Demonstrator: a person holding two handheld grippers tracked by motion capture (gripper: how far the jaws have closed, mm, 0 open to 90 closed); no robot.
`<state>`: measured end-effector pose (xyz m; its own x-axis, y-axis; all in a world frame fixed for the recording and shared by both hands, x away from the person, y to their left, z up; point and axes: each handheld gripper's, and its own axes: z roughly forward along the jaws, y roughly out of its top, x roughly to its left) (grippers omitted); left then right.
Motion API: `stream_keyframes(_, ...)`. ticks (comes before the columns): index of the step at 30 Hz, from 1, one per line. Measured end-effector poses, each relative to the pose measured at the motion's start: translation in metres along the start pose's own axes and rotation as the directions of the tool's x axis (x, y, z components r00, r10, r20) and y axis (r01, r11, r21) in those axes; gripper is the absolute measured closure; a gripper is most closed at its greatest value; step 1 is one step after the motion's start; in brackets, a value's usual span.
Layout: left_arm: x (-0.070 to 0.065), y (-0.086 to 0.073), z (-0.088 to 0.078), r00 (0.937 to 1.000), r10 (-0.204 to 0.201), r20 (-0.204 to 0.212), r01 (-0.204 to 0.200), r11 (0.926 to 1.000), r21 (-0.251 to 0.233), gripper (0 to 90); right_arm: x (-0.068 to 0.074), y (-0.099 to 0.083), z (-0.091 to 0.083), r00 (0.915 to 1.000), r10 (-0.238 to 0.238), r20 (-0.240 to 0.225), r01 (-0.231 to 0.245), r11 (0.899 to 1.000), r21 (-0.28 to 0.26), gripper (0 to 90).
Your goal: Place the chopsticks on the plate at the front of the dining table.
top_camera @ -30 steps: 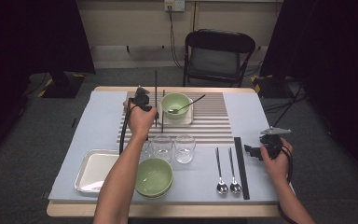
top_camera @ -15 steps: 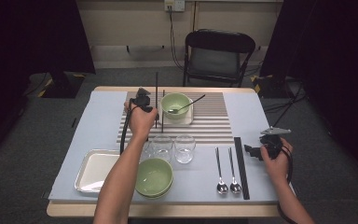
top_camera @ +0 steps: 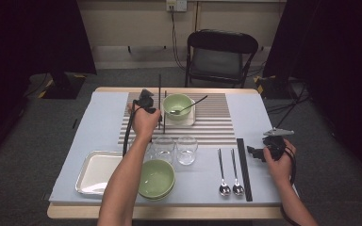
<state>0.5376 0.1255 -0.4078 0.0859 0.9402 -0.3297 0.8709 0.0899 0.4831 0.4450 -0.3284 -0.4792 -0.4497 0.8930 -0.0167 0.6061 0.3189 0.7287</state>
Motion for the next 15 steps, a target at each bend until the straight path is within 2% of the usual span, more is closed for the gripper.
stream_keyframes(15, 0.0020, 0.0001, 0.0087, 0.9999, -0.003, -0.015, 0.003, 0.9996, 0.028, 86.9, 0.0001, 0.0000, 0.0000, 1.0000, 0.001, 0.000, -0.001, 1.000, 0.000, 16.2)
